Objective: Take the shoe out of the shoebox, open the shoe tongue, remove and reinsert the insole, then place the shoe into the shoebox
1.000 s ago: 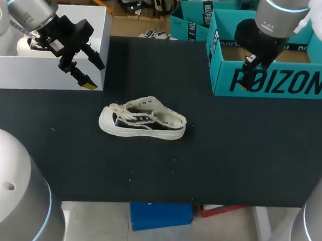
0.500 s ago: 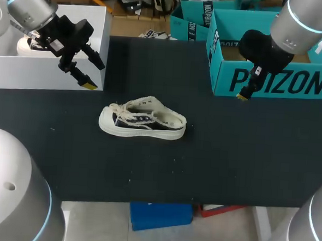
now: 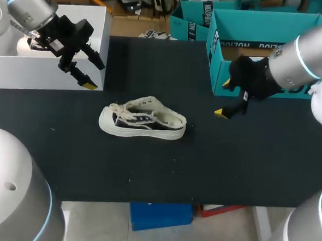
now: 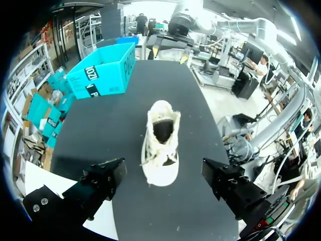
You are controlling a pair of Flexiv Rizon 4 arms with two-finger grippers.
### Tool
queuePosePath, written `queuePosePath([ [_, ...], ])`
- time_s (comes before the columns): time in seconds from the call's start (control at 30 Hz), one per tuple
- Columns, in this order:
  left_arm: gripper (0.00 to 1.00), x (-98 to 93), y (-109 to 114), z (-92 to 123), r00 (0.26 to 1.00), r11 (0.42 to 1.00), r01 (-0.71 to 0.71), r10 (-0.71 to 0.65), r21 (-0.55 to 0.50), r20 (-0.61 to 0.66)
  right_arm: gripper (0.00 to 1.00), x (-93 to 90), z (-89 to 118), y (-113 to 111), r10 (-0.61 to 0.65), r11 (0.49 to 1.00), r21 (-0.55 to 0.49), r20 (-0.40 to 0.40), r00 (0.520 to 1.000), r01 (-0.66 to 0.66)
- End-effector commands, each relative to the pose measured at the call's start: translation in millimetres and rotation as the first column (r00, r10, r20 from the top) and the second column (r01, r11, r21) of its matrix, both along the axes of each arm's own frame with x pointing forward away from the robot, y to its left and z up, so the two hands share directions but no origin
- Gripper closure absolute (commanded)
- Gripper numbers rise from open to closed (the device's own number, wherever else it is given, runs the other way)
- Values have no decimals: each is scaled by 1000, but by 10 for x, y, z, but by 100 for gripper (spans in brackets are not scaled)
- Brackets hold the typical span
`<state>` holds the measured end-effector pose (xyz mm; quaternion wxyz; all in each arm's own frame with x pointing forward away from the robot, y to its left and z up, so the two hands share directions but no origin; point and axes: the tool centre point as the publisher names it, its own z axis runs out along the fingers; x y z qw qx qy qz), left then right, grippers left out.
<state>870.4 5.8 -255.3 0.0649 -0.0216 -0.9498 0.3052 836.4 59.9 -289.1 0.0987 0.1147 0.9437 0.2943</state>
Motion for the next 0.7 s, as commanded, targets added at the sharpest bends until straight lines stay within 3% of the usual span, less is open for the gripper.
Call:
queuePosePath([
  [0.03,0,-5,-1,-17,1000,1000,-1,1,-1,5,0,27,-213,113,25,960,276,94,995,-50],
  [0.33,0,-5,-1,-17,1000,1000,-1,1,-1,5,0,28,-415,439,91,932,338,132,987,-131],
  [0.7,0,-5,-1,-17,1000,1000,-1,1,-1,5,0,28,-415,439,91,932,338,132,987,-131],
])
